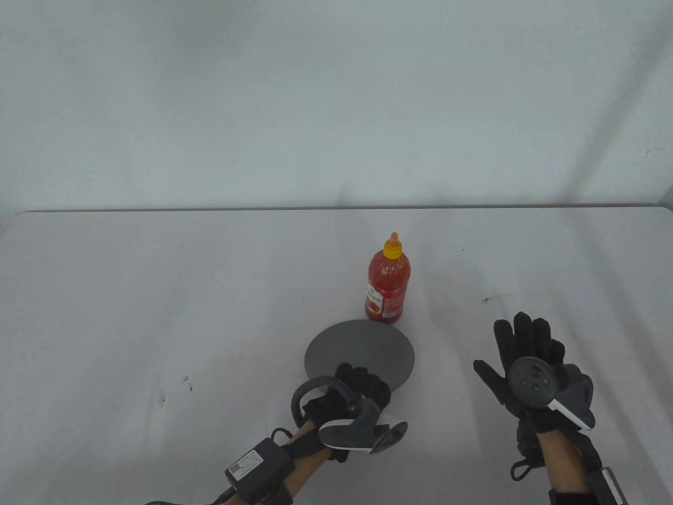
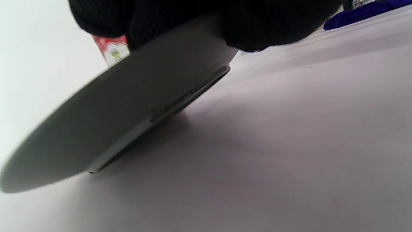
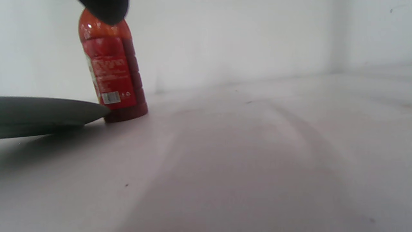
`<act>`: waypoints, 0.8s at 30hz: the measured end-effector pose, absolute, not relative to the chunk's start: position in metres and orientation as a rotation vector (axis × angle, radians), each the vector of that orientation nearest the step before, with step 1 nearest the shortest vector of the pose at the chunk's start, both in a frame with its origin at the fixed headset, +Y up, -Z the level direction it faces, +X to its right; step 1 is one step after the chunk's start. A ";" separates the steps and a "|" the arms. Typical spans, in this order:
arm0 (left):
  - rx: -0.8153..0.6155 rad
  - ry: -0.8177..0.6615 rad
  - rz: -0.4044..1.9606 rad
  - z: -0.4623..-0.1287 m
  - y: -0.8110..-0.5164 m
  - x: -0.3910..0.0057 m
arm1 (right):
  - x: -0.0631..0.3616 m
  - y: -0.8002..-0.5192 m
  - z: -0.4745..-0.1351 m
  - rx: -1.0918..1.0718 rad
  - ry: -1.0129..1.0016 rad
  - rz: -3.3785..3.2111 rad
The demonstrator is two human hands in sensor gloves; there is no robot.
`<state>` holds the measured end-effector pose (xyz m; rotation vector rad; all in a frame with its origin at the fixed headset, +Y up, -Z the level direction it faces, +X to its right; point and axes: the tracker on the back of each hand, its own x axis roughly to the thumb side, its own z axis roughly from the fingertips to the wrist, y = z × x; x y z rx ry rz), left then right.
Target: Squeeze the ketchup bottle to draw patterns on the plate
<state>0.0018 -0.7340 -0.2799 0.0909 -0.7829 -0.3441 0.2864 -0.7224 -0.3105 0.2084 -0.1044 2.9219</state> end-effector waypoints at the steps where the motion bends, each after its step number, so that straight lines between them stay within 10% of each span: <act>1: 0.071 -0.800 -0.324 -0.281 -0.735 0.002 | 0.286 -0.722 -0.310 0.208 -0.102 2.921; 24: -0.210 -0.807 -0.197 -0.297 -0.759 -0.004 | 0.284 -0.724 -0.313 0.200 -0.052 2.954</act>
